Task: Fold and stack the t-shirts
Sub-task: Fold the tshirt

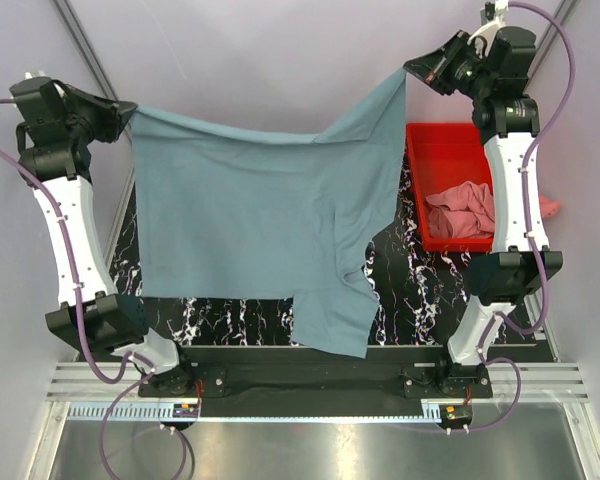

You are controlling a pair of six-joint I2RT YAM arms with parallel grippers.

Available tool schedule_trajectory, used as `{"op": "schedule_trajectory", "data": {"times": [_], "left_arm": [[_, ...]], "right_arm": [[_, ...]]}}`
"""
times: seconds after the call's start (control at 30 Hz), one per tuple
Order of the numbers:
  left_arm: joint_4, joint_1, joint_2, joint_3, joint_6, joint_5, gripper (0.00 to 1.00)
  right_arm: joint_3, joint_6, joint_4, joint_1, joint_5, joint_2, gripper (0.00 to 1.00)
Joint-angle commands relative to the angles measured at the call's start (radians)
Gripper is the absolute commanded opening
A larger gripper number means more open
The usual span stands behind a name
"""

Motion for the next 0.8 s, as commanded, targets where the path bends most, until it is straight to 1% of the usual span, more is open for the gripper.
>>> {"op": "schedule_trajectory", "data": {"times": [0.0,0.03,0.07,0.1,0.13,0.17,0.2,0.23,0.27,0.3,0.33,0.37,0.4,0.43,0.5,0.57,0.63,0.67,0.7,0.77], "left_arm": [[0.065,0.042,0.007,0.043,-0.149,0.165,0.0],[0.047,0.07,-0.029,0.066,-0.134,0.148,0.0],[-0.003,0.101,-0.046,0.102,-0.118,0.1,0.0],[-0.016,0.154,-0.06,0.098,-0.11,0.082,0.0],[0.002,0.155,-0.077,0.074,-0.122,0.085,0.0],[0.034,0.129,-0.071,0.022,-0.142,0.116,0.0],[0.041,0.018,-0.057,0.005,-0.165,0.14,0.0],[0.042,-0.038,-0.051,-0.009,-0.157,0.156,0.0],[0.003,-0.074,-0.066,-0.044,-0.141,0.148,0.0],[-0.019,-0.05,-0.092,-0.073,-0.107,0.147,0.0],[-0.022,0.014,-0.173,-0.113,-0.087,0.153,0.0],[-0.065,0.161,-0.187,-0.1,-0.032,0.148,0.0],[-0.159,0.194,-0.168,0.001,0.02,0.128,0.0],[-0.197,0.201,-0.151,0.056,0.039,0.113,0.0],[-0.119,0.097,-0.152,0.077,-0.034,0.151,0.0],[-0.133,0.052,-0.16,0.089,-0.062,0.171,0.0],[-0.157,0.087,-0.195,0.08,-0.058,0.17,0.0],[-0.136,0.148,-0.227,0.062,-0.077,0.185,0.0],[-0.11,0.183,-0.279,0.048,-0.093,0.206,0.0],[-0.059,0.272,-0.318,0.047,-0.132,0.269,0.0]], "right_arm": [[0.155,-0.028,0.005,-0.039,-0.009,-0.01,0.0],[0.163,-0.04,-0.019,-0.04,0.023,-0.01,0.0],[0.153,-0.031,-0.015,-0.043,0.025,-0.03,0.0],[0.099,-0.016,0.006,-0.039,0.02,-0.042,0.0],[0.055,0.01,0.079,-0.034,-0.007,-0.07,0.0],[0.013,0.053,0.112,-0.028,-0.016,-0.084,0.0],[-0.06,0.058,0.135,-0.021,-0.016,-0.099,0.0],[-0.09,0.055,0.143,-0.019,-0.007,-0.124,0.0],[-0.117,0.049,0.143,-0.017,-0.003,-0.139,0.0],[-0.165,0.047,0.14,-0.017,0.004,-0.156,0.0],[-0.177,0.026,0.114,-0.019,0.008,-0.185,0.0],[-0.191,0.008,0.1,-0.019,0.007,-0.199,0.0],[-0.193,-0.011,0.079,-0.019,0.019,-0.216,0.0],[-0.199,-0.035,0.048,-0.017,0.031,-0.248,0.0],[-0.228,-0.049,0.04,-0.019,0.06,-0.283,0.0],[-0.222,-0.059,0.025,-0.017,0.076,-0.326,0.0],[-0.188,-0.077,-0.013,-0.017,0.092,-0.355,0.0],[-0.15,-0.085,-0.026,-0.017,0.097,-0.363,0.0],[-0.127,-0.094,-0.039,-0.017,0.112,-0.371,0.0],[-0.055,-0.134,-0.093,-0.017,0.137,-0.392,0.0]]}}
